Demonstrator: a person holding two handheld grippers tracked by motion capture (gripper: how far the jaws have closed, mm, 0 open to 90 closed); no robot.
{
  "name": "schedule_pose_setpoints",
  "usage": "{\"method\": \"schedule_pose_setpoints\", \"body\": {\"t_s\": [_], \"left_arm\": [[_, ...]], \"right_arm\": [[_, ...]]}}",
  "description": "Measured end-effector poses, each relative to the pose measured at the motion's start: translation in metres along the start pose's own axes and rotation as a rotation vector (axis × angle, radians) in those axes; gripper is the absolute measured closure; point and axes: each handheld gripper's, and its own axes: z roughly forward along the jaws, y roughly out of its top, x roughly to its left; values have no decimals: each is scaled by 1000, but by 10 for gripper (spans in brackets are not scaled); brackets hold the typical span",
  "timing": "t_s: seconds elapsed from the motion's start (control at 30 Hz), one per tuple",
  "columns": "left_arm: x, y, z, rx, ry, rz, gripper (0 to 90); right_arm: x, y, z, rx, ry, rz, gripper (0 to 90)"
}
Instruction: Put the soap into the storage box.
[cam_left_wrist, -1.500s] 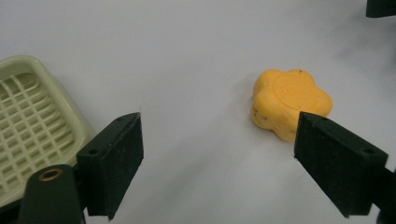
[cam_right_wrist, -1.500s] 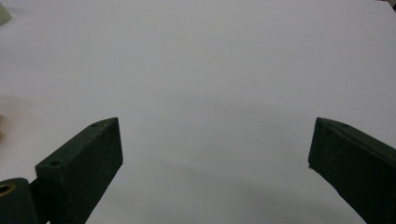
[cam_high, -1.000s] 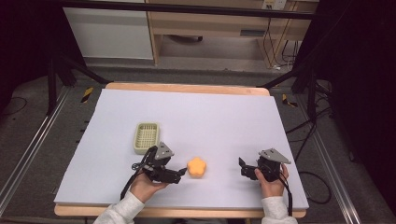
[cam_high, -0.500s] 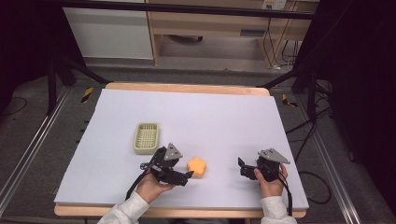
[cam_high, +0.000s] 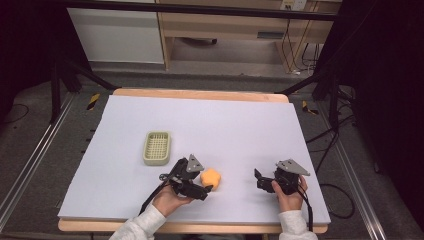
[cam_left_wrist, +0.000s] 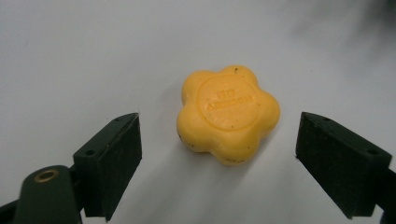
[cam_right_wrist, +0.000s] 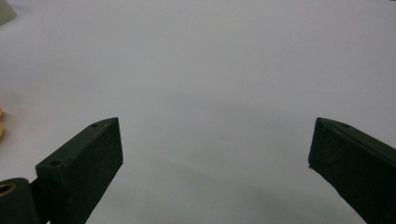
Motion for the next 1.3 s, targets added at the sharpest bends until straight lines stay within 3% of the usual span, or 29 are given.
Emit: {"method": "schedule_pose_setpoints", "body": {"t_s": [0.7,1.13,1.3], "left_arm": [[-5,9,24,60,-36,61,143],[-3,13,37,121,-33,104,157],[-2,13,40,119,-40,98,171]], "right_arm": [[-1,0,0,8,-1,6,35],[-2,0,0,10,1,4,35],[-2,0,0,11,-2,-2,35]]}}
